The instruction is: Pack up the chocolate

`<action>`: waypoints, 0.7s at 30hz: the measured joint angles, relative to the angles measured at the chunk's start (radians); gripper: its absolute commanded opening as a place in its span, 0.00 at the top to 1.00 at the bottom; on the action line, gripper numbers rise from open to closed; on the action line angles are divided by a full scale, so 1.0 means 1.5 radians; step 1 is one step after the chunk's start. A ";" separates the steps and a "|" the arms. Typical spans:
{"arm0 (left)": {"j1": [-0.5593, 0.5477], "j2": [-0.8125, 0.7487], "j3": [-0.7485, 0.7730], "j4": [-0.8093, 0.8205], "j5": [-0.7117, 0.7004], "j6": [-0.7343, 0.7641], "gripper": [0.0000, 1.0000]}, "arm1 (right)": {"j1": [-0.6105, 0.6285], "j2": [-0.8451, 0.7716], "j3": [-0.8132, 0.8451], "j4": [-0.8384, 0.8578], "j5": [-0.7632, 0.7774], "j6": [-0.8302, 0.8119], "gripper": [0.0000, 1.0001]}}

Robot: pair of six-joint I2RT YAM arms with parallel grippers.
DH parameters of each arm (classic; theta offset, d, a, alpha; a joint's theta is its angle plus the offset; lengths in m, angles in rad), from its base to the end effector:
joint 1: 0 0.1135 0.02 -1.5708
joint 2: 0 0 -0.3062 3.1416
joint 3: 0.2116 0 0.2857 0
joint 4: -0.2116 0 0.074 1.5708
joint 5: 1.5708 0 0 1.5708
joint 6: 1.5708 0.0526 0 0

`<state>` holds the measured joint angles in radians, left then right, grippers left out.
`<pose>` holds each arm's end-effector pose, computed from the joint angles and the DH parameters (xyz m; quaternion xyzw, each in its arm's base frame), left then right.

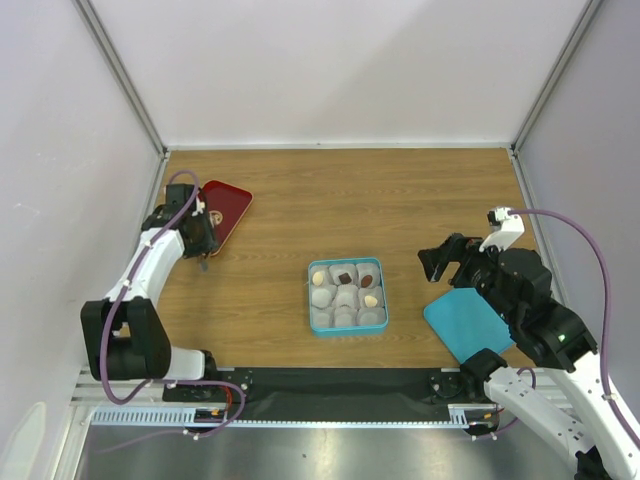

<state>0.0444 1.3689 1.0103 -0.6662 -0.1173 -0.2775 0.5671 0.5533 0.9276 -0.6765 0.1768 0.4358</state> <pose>0.3062 0.0198 0.2637 -0.1696 0.9464 0.0248 0.2739 0.1042 0.0554 0.3950 -0.0004 0.8040 0.2214 0.5518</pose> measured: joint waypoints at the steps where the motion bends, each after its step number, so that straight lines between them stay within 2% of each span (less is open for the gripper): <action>1: 0.000 0.003 0.001 0.001 0.000 0.000 0.54 | 0.000 0.000 -0.002 0.002 0.000 -0.001 0.04; 11: 0.000 0.047 0.046 0.000 -0.003 0.007 0.54 | 0.000 0.002 -0.008 0.006 0.002 -0.006 0.04; 21: 0.000 0.066 0.049 0.000 -0.002 0.011 0.56 | -0.001 0.002 -0.010 0.007 0.012 -0.009 0.04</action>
<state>0.0444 1.4681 1.0840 -0.6662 -0.1207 -0.2607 0.5652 0.5568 0.9127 -0.6666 0.1944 0.4229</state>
